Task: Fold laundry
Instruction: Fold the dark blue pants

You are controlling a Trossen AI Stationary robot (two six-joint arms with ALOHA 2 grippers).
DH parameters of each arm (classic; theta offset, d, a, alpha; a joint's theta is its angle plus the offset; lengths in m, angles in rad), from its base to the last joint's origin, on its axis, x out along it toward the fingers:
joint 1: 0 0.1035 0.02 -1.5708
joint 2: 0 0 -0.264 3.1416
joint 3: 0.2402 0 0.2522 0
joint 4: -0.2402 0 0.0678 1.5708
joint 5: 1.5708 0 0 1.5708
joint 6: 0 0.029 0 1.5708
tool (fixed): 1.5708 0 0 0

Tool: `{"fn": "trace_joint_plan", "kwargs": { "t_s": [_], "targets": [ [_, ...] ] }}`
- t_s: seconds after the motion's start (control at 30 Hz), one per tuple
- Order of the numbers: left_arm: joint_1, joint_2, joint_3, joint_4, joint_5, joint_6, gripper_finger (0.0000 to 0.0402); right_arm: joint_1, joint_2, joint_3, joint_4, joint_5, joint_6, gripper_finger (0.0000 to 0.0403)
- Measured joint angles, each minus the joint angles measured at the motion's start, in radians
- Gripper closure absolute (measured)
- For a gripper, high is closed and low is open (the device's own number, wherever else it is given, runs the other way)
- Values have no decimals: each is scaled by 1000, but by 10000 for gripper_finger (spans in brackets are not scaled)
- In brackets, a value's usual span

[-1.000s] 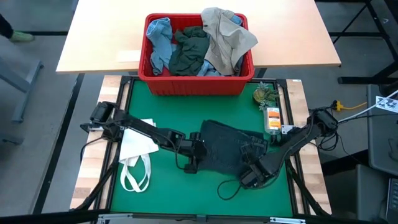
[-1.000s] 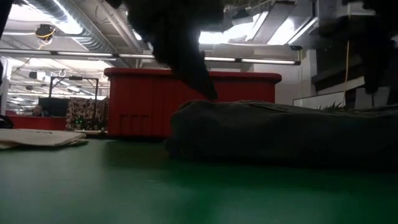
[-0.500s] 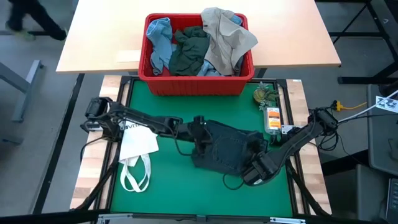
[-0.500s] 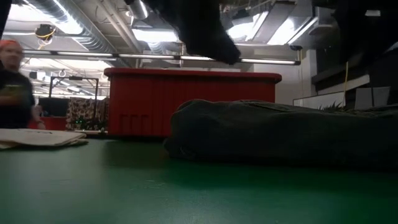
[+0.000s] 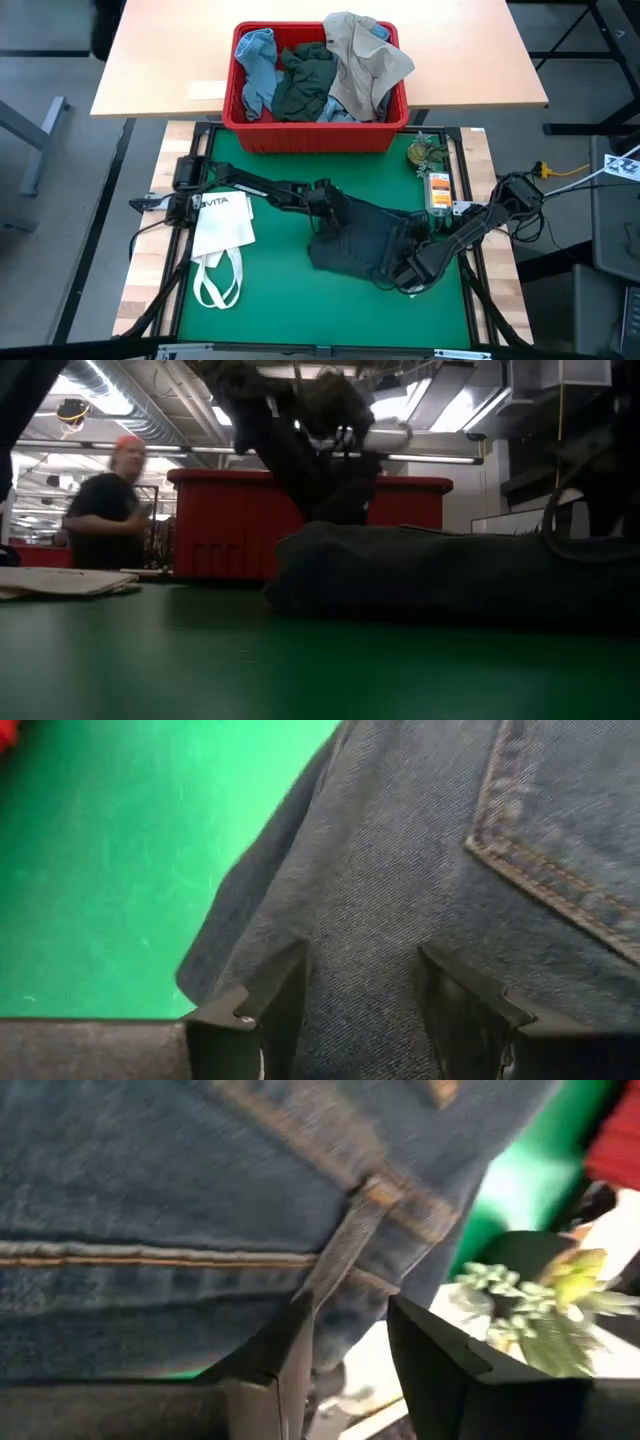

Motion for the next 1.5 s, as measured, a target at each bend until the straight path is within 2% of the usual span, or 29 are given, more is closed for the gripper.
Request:
{"fn": "trace_joint_plan", "kwargs": {
  "t_s": [0.23, 0.47, 0.7, 1.07, 1.27, 1.5],
  "targets": [
    [27, 64, 5, 17, 23, 0, 221, 0, -3, -132, 163, -69, 0, 269],
    [27, 30, 0, 3, 23, 1, 221, 0, -1, -120, 132, -109, 0, 269],
    [30, -45, -6, -54, 6, 6, 221, 0, 1, -47, 11, -161, -4, 269],
    [0, -203, -4, -125, 17, -2, 221, 0, 0, 135, -234, -149, -4, 269],
    [-64, -249, -3, -138, 67, -32, 221, 1, 0, 249, -213, -84, -5, 269],
    [-169, -249, -3, -174, 98, -34, 221, 1, -1, 272, 22, -43, -5, 269]
  ]
}}
